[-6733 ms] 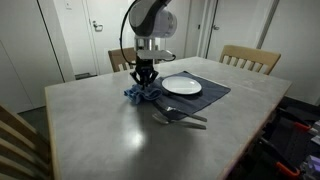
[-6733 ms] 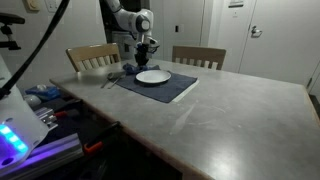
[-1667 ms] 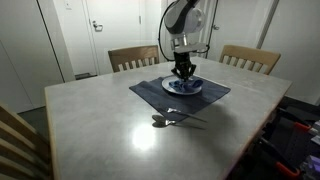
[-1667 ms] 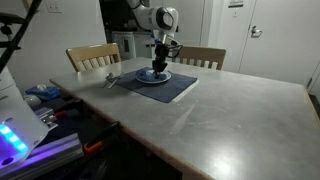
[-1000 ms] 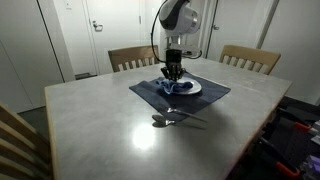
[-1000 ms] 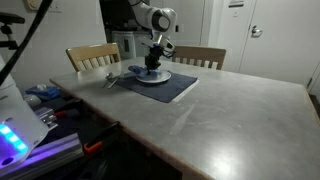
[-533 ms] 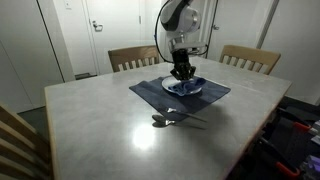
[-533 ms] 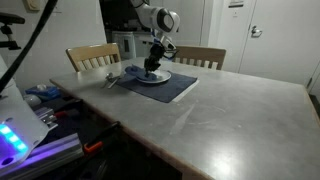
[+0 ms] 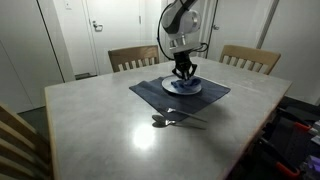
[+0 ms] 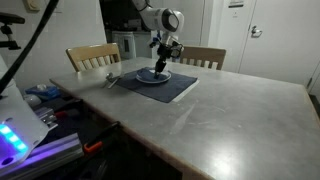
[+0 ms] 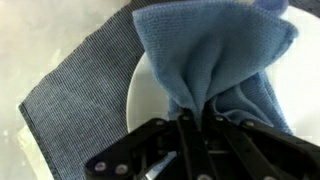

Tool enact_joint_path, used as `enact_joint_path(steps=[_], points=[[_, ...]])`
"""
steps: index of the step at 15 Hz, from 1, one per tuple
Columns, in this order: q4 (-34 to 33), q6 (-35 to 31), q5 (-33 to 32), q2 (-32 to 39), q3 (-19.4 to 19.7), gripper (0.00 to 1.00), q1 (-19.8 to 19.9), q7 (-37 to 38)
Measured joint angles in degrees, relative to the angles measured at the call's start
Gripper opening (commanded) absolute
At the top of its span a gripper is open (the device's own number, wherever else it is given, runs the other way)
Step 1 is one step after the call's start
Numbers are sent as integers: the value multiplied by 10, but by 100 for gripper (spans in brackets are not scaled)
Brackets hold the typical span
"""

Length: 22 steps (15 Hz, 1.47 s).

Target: Wipe the white plate with the blue towel

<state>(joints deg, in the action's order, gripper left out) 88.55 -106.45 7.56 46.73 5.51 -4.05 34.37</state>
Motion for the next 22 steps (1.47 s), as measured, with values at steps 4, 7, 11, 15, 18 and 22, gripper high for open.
enact_joint_path(steps=[4,7,11,15,18,22], points=[[-7,-68,20,0,1,3,0,44],[-10,-83,60,2,-23,3,12,8],[-14,-57,103,8,-61,3,33,-83],[-37,55,95,25,-63,3,41,-141],[-52,105,64,38,-44,3,38,-131],[-58,73,38,38,-8,3,23,-55]])
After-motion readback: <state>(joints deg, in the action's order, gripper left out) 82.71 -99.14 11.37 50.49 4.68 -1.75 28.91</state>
